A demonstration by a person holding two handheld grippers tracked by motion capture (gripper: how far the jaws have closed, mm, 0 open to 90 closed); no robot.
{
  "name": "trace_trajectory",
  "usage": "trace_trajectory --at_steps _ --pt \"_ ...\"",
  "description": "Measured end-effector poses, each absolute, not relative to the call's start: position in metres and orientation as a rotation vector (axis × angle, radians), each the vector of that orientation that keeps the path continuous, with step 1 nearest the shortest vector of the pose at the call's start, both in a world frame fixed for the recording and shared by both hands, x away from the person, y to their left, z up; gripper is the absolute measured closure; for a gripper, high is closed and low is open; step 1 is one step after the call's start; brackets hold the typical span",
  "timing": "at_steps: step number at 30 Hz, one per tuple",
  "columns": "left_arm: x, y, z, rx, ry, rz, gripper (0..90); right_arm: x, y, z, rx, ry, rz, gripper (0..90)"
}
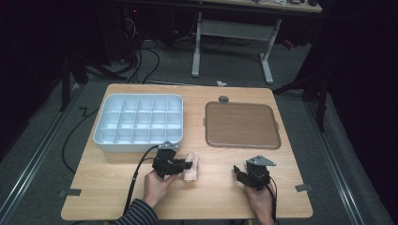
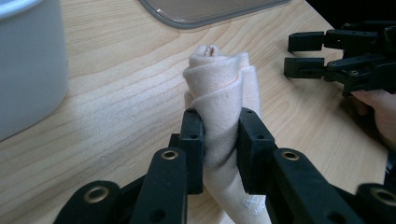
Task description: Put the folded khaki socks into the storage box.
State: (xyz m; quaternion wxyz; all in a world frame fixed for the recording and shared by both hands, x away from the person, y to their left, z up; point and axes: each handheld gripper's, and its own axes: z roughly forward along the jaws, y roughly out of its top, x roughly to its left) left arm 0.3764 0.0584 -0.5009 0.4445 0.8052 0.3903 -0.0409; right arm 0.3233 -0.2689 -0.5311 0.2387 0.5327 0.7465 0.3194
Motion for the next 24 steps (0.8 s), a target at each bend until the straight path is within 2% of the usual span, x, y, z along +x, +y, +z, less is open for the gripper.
trace_trajectory --at_steps 24 --pt "0.376 0.101 -0.489 1.950 1.003 -0.053 74.6 0.323 -0.269 -0.531 1.459 2.045 0.874 40.7"
